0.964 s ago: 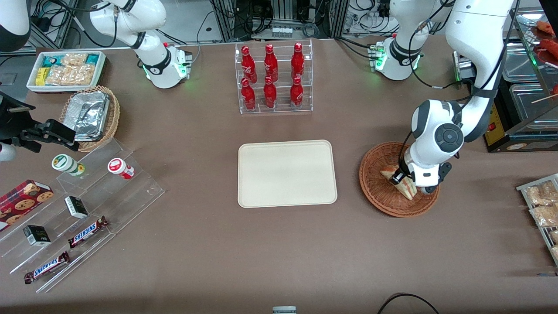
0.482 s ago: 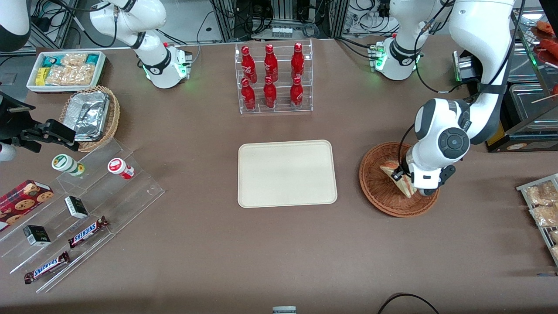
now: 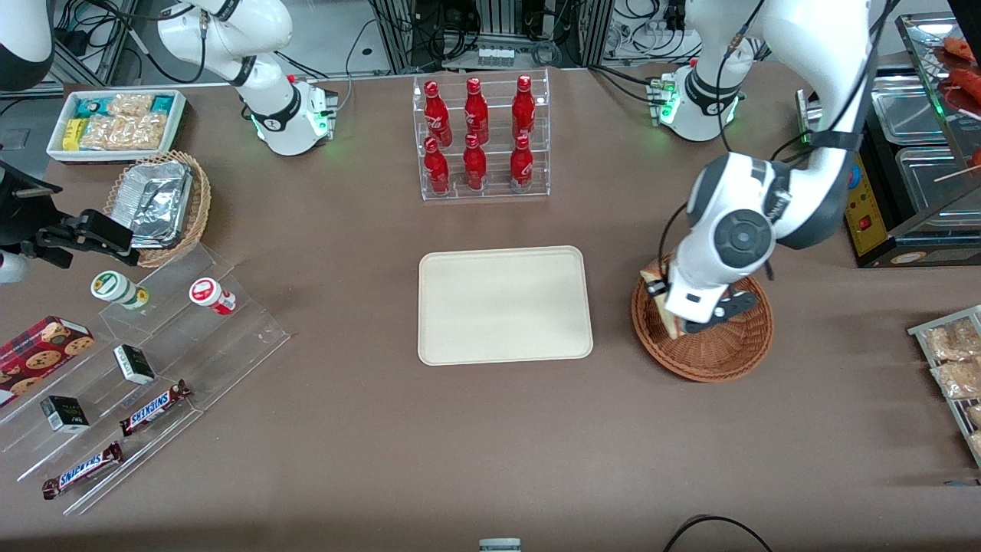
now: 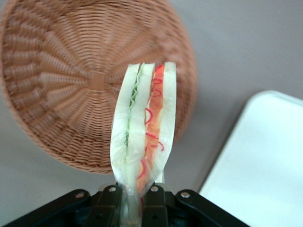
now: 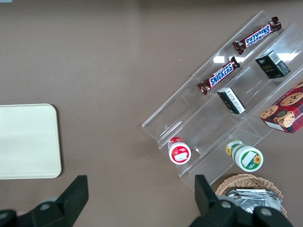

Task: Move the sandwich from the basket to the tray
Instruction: 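Carry the sandwich with the left gripper over the cream tray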

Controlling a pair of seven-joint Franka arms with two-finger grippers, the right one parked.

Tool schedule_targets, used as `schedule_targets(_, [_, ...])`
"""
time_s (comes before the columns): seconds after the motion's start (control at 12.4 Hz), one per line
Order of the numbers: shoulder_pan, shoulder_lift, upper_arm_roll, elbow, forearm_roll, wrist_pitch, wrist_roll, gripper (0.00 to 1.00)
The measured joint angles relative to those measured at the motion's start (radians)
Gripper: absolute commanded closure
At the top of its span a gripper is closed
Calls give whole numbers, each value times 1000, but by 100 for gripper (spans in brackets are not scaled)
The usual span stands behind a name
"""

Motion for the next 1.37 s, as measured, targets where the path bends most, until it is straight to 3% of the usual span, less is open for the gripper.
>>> schedule_targets(0.24, [-112, 47, -1, 57, -2, 1, -42, 92])
schedule_targets(0.8, [-319, 340, -2, 376, -2, 8, -251, 92])
schedule_targets(1.37, [-371, 452, -33, 469, -3, 80, -308, 91])
